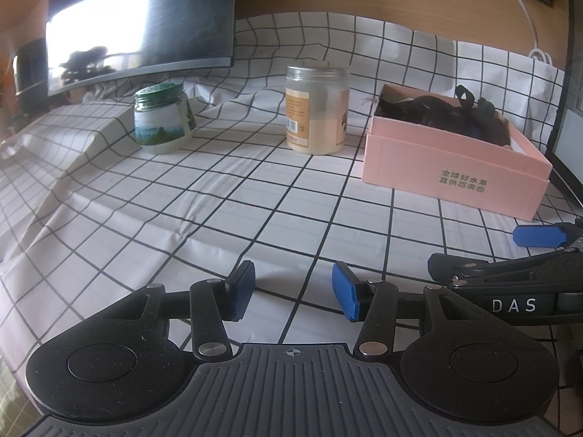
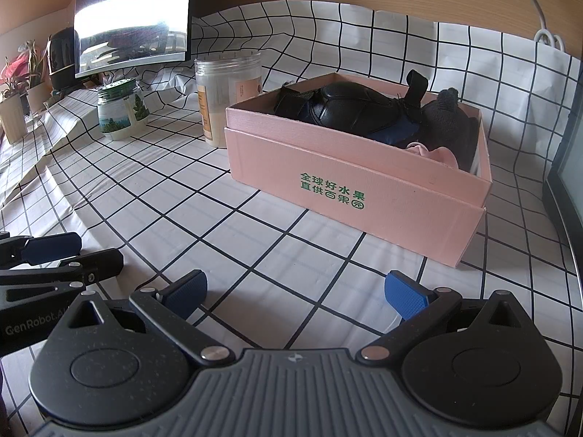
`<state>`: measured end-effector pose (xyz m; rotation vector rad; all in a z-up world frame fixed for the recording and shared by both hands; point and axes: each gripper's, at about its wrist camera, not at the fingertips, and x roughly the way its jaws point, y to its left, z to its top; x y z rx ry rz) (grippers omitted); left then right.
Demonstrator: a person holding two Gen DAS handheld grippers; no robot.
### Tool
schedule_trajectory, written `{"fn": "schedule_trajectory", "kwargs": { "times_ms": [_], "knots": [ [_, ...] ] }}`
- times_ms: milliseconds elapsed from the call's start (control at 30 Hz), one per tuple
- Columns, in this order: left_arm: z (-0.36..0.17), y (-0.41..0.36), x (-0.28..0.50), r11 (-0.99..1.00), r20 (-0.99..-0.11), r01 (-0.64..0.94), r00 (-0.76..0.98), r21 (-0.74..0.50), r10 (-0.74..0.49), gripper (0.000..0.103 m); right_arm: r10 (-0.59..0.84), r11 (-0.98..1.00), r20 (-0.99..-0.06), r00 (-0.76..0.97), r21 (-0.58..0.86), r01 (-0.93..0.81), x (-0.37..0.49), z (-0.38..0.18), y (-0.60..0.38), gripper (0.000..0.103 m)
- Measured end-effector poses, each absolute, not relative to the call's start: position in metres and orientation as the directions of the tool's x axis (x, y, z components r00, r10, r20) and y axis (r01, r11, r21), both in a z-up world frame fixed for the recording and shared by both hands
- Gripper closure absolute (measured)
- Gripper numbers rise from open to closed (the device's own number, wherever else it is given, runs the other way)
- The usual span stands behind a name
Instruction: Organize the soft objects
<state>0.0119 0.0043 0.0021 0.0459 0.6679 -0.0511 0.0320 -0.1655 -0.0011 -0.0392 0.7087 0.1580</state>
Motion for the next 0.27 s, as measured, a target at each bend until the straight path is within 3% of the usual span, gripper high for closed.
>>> {"fn": "schedule_trajectory", "kwargs": {
  "times_ms": [267],
  "knots": [
    [0.0019, 0.0045, 0.012, 0.997, -0.62, 0.073, 0.784, 0.028, -0.04, 0.052, 0.131, 0.987, -0.651, 0.748, 0.018, -0.158, 0.032, -0.0012, -0.1653, 0.0]
  ]
}}
